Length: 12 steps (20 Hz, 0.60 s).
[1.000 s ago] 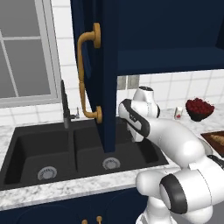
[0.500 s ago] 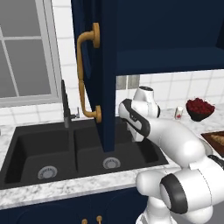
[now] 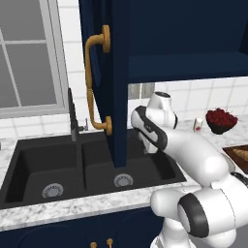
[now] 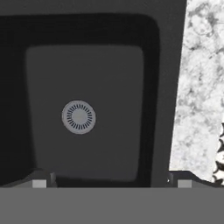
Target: From the different types of pastries on the counter, select a croissant and place it on the cutting board. Then retrieve a jar of jam from the cabinet and place it alongside the croissant on the cutting board.
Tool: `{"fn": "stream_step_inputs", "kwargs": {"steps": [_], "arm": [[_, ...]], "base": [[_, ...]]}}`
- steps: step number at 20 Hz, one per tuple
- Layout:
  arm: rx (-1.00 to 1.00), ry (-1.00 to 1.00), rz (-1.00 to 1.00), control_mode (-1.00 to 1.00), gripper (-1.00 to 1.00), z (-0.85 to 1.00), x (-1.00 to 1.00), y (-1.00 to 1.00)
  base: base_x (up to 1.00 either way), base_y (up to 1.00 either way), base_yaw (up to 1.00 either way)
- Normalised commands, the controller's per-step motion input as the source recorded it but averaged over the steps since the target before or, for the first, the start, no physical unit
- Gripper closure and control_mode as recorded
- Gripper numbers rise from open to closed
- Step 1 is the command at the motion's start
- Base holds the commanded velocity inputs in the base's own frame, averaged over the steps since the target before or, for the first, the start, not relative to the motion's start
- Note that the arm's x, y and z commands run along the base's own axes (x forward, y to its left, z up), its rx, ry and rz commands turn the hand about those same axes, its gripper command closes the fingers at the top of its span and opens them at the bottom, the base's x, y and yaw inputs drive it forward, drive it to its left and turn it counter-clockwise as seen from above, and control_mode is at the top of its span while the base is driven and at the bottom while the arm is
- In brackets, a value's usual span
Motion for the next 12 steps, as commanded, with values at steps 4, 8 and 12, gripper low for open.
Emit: {"fn": "stream_step_inputs", "kwargs": {"steps": [4, 8, 12], "arm": [[0.00, -0.03, 0.00, -1.00, -1.00, 0.84, 0.31, 0.44], [0.00, -0.02, 0.00, -1.00, -1.00, 0.94, 0.30, 0.08], [0.00, -0.11, -0.01, -1.00, -1.00, 0.92, 0.04, 0.00]], "base": [[0.00, 0.00, 0.00], [0.00, 0.00, 0.00], [0.00, 0.00, 0.00]]}}
